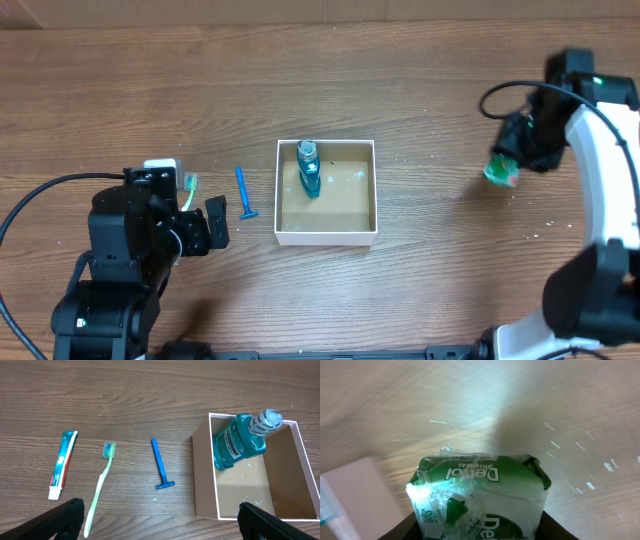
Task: Pack container
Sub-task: 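Lower the soap bar into the box beside the mouthwash, release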
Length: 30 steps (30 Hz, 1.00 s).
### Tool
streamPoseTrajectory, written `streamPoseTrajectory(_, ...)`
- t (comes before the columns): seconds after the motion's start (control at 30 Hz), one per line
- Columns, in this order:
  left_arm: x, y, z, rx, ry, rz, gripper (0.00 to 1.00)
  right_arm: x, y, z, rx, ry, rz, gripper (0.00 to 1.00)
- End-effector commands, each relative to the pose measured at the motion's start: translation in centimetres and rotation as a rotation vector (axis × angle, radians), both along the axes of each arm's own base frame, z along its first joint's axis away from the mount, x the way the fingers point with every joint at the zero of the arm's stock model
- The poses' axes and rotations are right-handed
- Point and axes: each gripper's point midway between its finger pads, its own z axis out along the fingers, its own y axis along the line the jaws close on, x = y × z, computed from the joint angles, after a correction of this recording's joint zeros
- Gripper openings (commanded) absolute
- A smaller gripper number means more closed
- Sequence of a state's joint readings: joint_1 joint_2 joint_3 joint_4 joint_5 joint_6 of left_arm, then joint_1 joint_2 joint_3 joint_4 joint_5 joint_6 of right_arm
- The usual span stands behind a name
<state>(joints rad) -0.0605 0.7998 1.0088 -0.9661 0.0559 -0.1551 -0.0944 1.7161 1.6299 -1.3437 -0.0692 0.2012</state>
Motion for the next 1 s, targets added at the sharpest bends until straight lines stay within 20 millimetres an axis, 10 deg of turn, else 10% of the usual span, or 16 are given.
streamPoseTrajectory(0.0,0.1,0.1,1.0,0.004,-0.024,0.009,1.00,0.8,7.7,7.1,0.033,-0.235,0.170,0.15)
streamPoseTrajectory(0.13,0.1,0.1,0.9,0.004,-0.023,0.009,1.00,0.3,15.6,6.8,0.083,-0.259,0.304,0.15)
streamPoseTrajectory(0.4,0.1,0.1,0.9,0.004,-0.021,0.009,1.00,-1.0,23.1,-1.0,0.029,-0.065,0.419,0.15)
streamPoseTrajectory(0.8,0.0,0.1,0.9,0.005,-0.018,0.009,1.00,0.1,24.3,-9.9,-0.014,0.101,0.386,0.17)
streamPoseTrajectory(0.97,0.0,0.1,0.9,0.005,-0.019,0.009,1.00,0.2,24.3,-10.1,-0.015,0.103,0.385,0.49)
